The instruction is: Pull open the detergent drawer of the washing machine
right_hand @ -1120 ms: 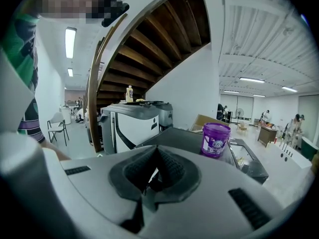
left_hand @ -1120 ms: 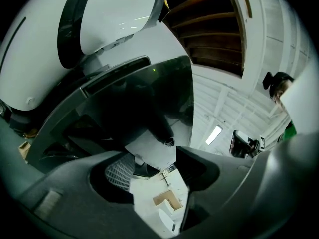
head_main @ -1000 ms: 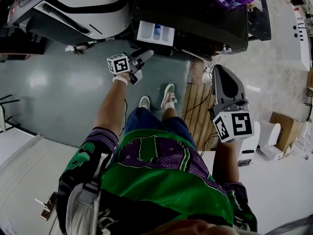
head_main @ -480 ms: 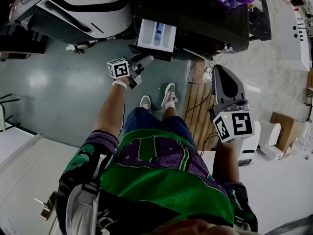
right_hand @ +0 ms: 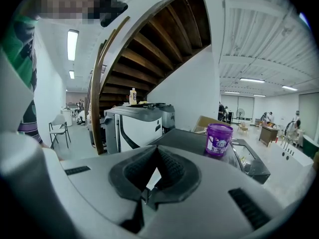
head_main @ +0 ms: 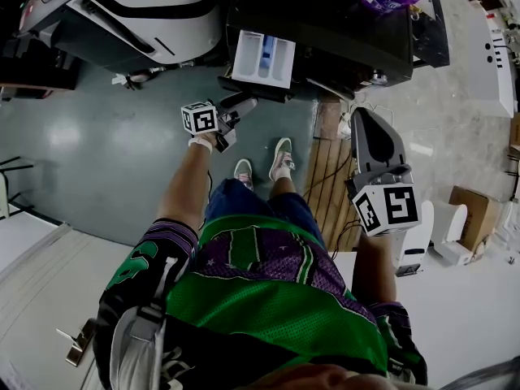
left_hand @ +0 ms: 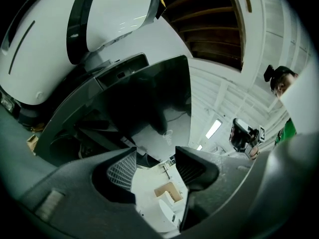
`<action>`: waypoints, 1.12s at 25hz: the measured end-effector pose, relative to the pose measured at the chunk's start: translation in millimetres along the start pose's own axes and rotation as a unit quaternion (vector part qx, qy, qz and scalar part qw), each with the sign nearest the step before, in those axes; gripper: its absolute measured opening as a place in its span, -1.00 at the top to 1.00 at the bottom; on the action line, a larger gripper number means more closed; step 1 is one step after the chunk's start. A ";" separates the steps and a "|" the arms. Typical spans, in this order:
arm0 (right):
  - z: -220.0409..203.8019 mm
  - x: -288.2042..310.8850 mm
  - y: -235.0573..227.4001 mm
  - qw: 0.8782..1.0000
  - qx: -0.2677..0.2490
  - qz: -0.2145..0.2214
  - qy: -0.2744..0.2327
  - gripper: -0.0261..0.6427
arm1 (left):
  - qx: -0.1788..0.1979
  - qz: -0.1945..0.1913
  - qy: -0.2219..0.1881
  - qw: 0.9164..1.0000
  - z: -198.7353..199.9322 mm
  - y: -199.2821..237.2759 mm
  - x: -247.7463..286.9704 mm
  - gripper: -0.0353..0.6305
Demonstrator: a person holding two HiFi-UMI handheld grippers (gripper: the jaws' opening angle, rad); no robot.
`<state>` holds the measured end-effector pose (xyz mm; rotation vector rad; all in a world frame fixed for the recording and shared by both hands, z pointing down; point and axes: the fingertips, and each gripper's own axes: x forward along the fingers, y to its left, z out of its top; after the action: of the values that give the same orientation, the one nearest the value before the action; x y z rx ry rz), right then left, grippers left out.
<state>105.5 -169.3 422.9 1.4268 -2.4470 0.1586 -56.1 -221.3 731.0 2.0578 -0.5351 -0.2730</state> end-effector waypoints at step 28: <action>35.5 -65.4 28.7 0.997 0.037 -0.028 -0.058 0.92 | 0.198 0.016 0.049 0.979 12.5 -179.1 -64.6 0.26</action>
<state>103.5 -109.4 370.3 1.5755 -2.5155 0.1596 -70.8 -120.1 570.0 2.4306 -0.5983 -0.0449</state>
